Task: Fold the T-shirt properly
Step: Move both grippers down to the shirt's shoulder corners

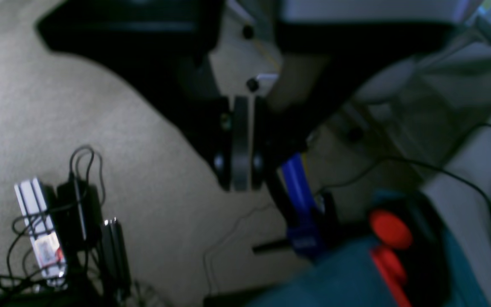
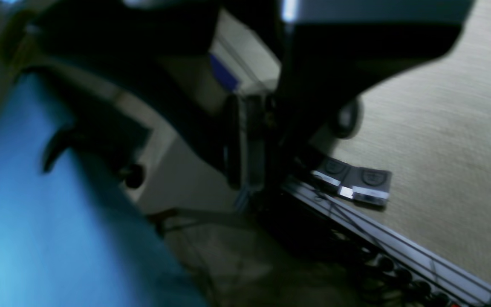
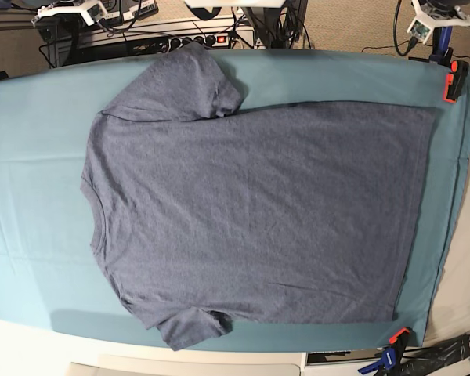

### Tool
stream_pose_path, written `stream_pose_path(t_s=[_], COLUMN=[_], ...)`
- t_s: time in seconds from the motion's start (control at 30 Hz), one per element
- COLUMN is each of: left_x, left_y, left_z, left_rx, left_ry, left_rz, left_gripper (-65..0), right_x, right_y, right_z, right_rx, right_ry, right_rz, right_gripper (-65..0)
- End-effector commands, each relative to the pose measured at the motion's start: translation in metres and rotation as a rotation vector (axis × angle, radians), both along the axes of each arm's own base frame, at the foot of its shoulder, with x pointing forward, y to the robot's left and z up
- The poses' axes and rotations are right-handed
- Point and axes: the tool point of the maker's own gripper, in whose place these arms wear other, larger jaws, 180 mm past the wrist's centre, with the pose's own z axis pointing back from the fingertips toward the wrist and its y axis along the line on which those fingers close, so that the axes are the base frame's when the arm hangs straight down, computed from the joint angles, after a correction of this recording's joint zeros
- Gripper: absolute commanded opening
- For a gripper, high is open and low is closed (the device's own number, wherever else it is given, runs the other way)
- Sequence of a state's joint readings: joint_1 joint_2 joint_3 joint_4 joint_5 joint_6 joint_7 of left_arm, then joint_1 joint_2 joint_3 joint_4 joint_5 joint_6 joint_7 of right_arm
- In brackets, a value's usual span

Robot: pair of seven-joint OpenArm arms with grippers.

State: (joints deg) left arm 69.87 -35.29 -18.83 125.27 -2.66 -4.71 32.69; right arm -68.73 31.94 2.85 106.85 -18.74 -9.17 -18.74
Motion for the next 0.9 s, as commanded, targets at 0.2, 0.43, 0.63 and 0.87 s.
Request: stream_pose_path(t_s=[0.2, 0.43, 0.63, 0.87], left_x=[0.055, 0.089, 0.111, 0.118], left_y=[-0.014, -0.011, -0.022, -0.044], left_z=[0.052, 0.071, 0.079, 0.078], left_rx=[0.083, 0.253, 0.258, 0.154], left_ry=[-0.169, -0.285, -0.353, -0.361], left_rz=[-0.246, -0.504, -0.594, -0.667], left_gripper=[-62.1, -62.1, -54.0, -36.8], right_x=[0.064, 0.106, 0.144, 0.173], right_y=[0.007, 0.031, 0.041, 0.042], right_z=[0.071, 0.11, 0.133, 0.118], right_rx=[-0.258, -0.467, -0.562, -0.459], right_ry=[-0.292, -0.43, -0.554, -0.457], right_rz=[0.217, 0.517, 0.629, 0.69], right_gripper=[-61.1, -61.1, -61.1, -61.1])
